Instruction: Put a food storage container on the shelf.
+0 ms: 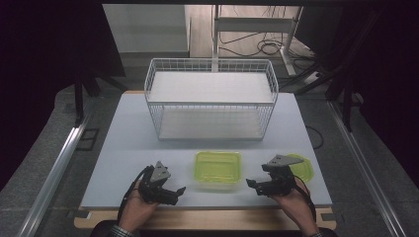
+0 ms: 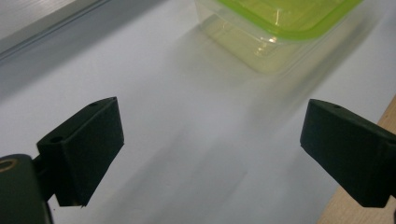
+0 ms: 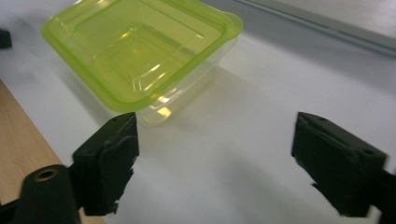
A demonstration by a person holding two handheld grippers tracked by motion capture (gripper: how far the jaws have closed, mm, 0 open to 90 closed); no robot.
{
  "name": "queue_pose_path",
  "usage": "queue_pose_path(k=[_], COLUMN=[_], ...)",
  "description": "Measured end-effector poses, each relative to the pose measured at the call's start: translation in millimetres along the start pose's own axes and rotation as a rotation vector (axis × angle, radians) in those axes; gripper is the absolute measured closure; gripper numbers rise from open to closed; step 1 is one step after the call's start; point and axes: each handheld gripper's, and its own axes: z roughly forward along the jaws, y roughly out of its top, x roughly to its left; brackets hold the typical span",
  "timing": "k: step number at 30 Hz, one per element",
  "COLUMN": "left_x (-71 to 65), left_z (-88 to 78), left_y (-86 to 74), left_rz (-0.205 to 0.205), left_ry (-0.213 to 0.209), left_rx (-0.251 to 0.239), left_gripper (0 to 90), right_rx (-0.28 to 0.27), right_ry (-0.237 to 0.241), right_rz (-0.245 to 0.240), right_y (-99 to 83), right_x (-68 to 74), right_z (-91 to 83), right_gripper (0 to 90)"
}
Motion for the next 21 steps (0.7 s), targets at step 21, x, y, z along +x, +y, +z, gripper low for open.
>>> queue_pose_path(k=[21], left_x=[-6.4], left_z=[5.0], left_y=[-0.9], left_rz=[0.065], left_ry=[0.012], left_rx=[0.047], left_gripper=[6.1], right_rx=[0.030], right_ry=[0.107], right_rz=[0.167], right_y=[32.6], right_x=[-5.6], right_z=[34.3], right_gripper=[40.0])
